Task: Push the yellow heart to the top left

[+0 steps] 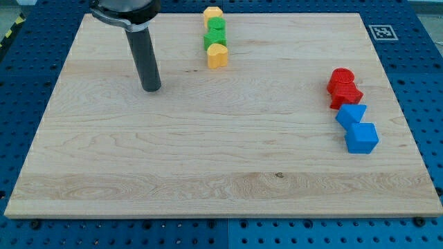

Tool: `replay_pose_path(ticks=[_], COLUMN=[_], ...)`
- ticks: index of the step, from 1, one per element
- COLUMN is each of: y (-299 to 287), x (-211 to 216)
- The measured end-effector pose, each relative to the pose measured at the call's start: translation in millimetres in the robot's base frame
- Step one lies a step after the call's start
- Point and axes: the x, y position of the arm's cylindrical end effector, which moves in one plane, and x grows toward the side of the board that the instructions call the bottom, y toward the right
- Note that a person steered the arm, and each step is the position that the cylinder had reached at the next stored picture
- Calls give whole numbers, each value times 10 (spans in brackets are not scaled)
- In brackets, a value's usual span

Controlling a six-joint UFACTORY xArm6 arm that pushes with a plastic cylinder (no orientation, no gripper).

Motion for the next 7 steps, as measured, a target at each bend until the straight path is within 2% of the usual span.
replay_pose_path(ticks=[1,2,3,5,6,7], y=[-1,237,963,1442,2077,1981], x=[0,-107,-206,-221,-400,-528])
